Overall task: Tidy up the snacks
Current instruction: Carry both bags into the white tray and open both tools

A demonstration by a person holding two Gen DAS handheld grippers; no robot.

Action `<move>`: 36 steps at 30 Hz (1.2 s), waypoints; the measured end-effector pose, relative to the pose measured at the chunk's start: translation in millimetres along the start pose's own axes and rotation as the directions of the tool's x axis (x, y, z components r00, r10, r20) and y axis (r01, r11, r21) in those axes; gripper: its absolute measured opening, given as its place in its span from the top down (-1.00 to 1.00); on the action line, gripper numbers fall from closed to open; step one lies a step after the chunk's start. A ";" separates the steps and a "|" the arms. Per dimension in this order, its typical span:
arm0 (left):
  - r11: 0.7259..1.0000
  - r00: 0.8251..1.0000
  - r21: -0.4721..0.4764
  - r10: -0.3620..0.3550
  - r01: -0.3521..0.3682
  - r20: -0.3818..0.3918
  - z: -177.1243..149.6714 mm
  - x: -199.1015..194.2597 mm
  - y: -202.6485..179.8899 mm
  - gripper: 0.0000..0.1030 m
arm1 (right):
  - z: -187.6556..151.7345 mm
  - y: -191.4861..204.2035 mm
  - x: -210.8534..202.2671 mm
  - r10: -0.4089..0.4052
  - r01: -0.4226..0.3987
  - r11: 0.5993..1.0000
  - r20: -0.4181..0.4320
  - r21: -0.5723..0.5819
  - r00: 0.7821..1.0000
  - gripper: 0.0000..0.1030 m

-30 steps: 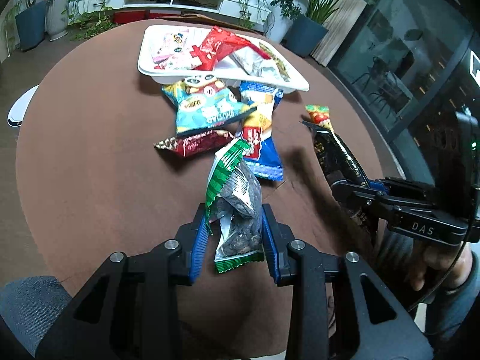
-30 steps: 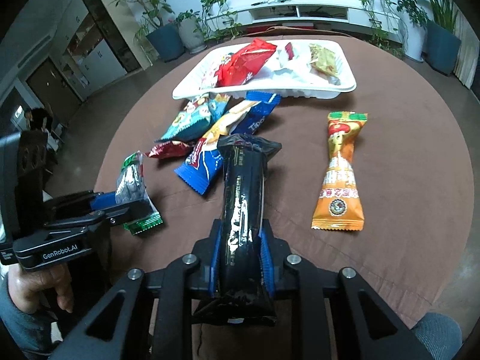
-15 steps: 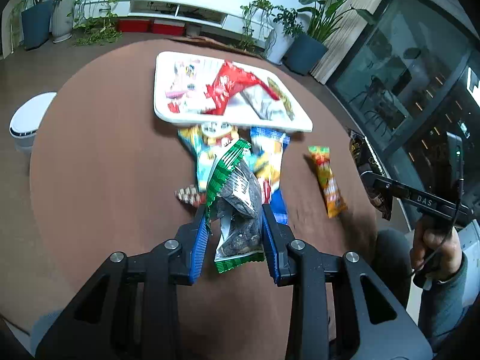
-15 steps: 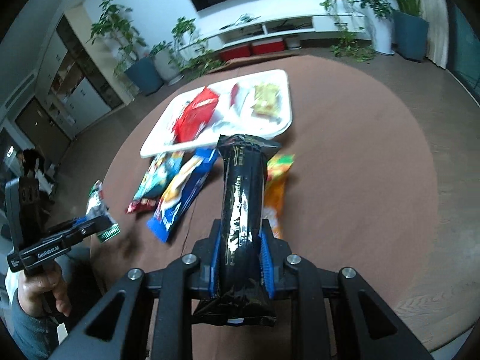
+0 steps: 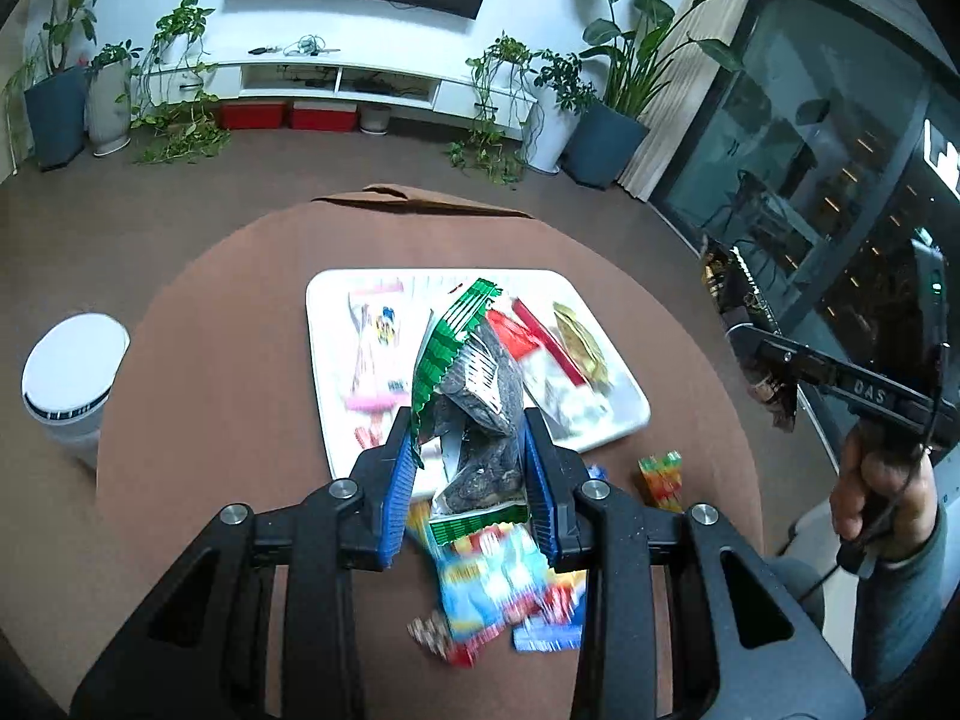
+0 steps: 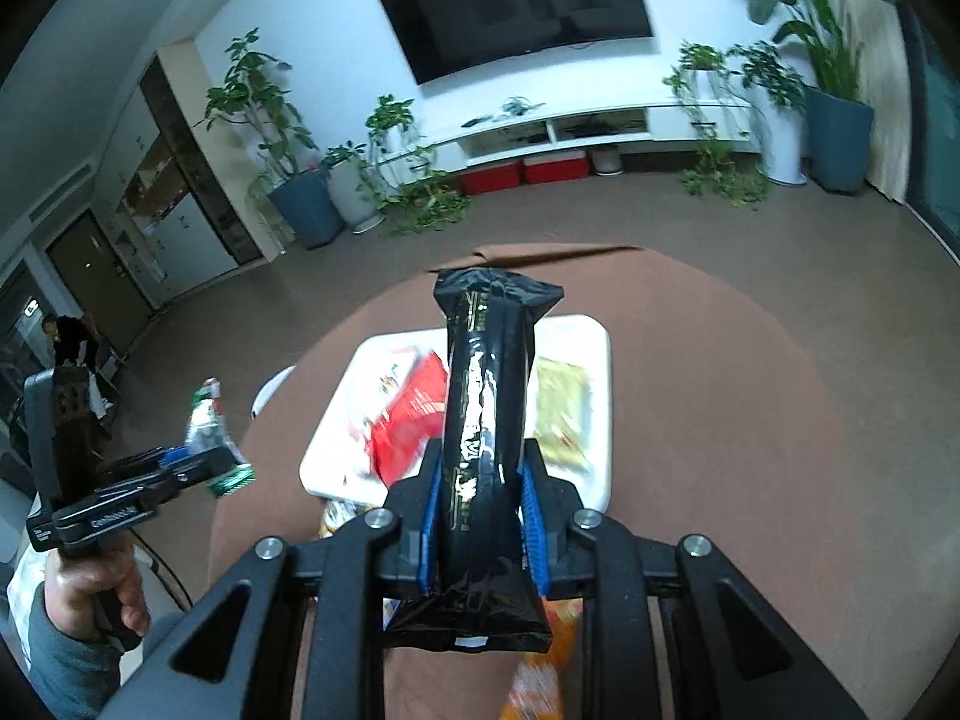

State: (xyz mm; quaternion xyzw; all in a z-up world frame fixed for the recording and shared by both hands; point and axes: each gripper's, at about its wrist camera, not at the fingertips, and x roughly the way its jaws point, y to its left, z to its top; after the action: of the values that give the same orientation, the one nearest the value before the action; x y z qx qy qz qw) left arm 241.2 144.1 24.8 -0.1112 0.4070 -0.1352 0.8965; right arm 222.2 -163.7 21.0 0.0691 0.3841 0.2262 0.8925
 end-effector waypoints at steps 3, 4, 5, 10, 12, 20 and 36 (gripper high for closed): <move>1.000 1.000 -0.008 -0.010 0.010 -0.025 20.4 20.1 13.0 0.40 | 12.9 9.5 29.7 0.014 -0.014 1.000 -0.029 -0.009 0.999 0.52; 1.000 0.999 -0.004 0.001 -0.001 -0.037 26.4 28.1 16.6 0.40 | 15.0 11.3 39.2 0.017 -0.017 1.000 -0.041 -0.010 0.999 0.52; 1.000 0.999 0.000 0.008 -0.008 -0.044 31.1 35.0 19.7 0.40 | 16.4 12.5 51.5 0.020 -0.020 1.000 -0.054 -0.006 0.998 0.52; 0.997 0.992 0.053 0.056 -0.051 -0.112 41.1 73.3 24.9 0.40 | 18.3 13.6 102.4 0.005 -0.005 1.000 -0.133 -0.004 0.991 0.52; 0.996 0.989 0.066 0.067 -0.059 -0.132 40.7 86.3 25.7 0.40 | 12.9 13.2 114.1 -0.002 0.001 1.000 -0.154 -0.008 0.988 0.52; 0.994 0.975 0.090 0.076 -0.058 -0.207 41.7 126.7 30.9 0.39 | 5.6 3.4 145.3 -0.017 0.020 1.000 -0.188 0.015 0.982 0.52; 0.992 0.968 0.099 0.100 -0.079 -0.228 38.4 166.7 30.8 0.06 | 1.2 6.7 161.7 -0.041 0.037 0.999 -0.207 -0.020 0.978 0.43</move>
State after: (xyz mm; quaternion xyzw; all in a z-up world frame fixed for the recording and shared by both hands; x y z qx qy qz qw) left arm 380.5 121.0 -76.6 -0.0360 0.5074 -0.1248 0.8519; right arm 318.2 -83.8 -82.0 0.0307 0.4743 0.2177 0.8525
